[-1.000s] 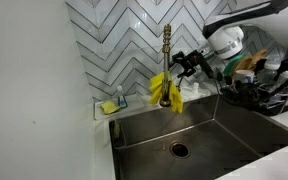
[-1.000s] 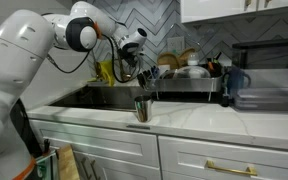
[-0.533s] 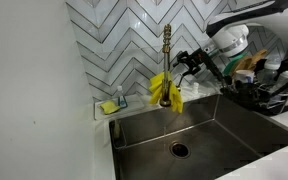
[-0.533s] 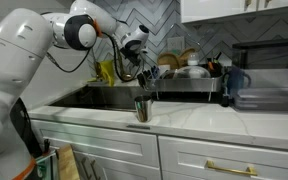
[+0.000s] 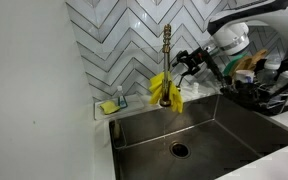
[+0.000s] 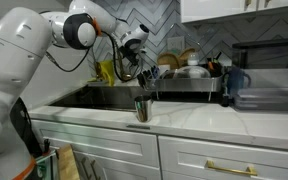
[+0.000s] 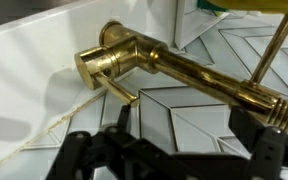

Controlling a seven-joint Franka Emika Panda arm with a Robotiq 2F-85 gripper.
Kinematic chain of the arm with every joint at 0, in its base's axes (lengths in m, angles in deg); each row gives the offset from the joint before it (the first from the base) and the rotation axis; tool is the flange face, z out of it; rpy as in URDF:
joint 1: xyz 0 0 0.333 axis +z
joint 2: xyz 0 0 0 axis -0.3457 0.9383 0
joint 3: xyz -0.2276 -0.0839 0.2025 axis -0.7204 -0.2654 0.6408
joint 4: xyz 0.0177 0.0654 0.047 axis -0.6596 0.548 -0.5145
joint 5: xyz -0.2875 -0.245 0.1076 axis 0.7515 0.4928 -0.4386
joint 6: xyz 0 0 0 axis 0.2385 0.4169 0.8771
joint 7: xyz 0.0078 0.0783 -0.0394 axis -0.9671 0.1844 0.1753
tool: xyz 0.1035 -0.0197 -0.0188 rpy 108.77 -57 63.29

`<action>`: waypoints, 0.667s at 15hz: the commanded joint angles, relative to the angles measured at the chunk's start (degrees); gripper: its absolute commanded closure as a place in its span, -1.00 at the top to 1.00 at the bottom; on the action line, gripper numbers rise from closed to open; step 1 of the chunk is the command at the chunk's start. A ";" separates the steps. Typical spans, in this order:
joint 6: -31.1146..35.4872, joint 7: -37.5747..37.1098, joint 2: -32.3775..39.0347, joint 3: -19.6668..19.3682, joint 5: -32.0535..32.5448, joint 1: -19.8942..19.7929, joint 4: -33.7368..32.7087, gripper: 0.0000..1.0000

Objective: Pour the contents of the silver cup into the sink and then close the tap

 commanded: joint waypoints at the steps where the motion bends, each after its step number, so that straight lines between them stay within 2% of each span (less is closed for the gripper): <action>1: -2.88 -0.30 0.45 0.62 -0.60 -0.54 -0.06 1.00; 10: -6.36 -2.23 -0.32 -0.24 0.61 -0.73 0.17 1.00</action>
